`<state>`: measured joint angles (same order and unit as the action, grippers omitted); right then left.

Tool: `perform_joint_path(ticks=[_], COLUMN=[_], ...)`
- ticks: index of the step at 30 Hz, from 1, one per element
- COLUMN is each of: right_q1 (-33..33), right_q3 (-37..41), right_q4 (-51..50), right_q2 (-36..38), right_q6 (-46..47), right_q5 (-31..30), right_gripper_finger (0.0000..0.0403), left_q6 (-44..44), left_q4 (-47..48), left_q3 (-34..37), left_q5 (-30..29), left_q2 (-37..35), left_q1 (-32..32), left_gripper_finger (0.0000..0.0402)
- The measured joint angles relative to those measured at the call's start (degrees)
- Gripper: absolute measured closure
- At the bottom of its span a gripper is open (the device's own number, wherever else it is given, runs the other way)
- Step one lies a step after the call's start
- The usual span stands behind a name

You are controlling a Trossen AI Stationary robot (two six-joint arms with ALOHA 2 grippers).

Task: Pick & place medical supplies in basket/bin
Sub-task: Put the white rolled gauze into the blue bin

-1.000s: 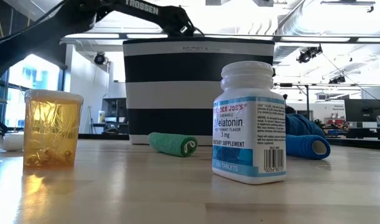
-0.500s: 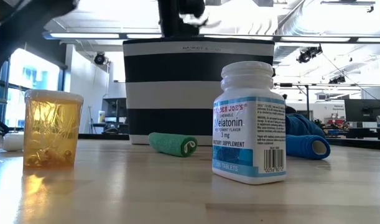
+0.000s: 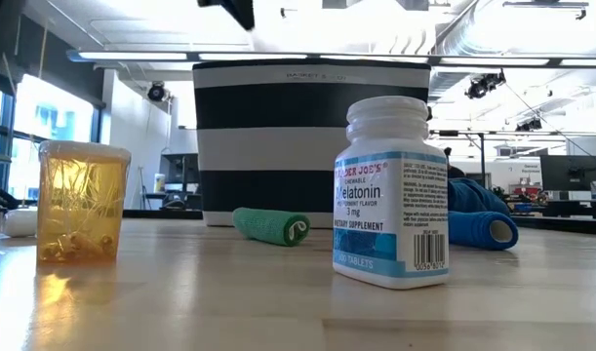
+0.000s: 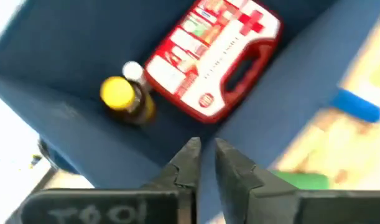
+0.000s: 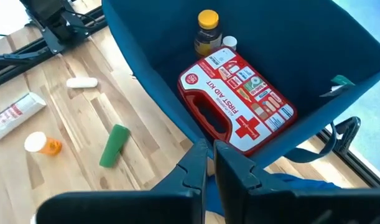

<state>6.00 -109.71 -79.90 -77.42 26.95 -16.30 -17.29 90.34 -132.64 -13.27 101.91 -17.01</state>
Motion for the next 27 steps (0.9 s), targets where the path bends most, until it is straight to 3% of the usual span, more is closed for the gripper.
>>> perform_joint_path(ticks=[6, 20, 23, 27], right_q1=[-2.49, -7.67, -7.67, -7.39], right_q3=[0.0, -0.02, -0.07, -0.06], right_q4=[-1.39, -7.49, -7.49, -7.17], right_q2=[0.04, 0.04, 0.04, 0.04], right_q6=[0.25, 2.65, 2.47, 1.07], right_q5=[-0.86, -2.99, -3.1, -3.77], right_gripper_finger=[0.038, 0.037, 0.0366, 0.036], left_q6=[-8.34, -30.7, -35.27, -37.58], left_q4=[-0.44, -0.27, -0.29, -0.35], left_q3=[7.71, 41.99, 47.48, 54.59], left_q5=[-0.73, 8.35, 10.26, 10.25], left_q2=[-4.57, -23.41, -25.46, -26.01], left_q1=[5.94, 16.85, 18.98, 19.79], left_gripper_finger=[0.0348, 0.0349, 0.0329, 0.0271])
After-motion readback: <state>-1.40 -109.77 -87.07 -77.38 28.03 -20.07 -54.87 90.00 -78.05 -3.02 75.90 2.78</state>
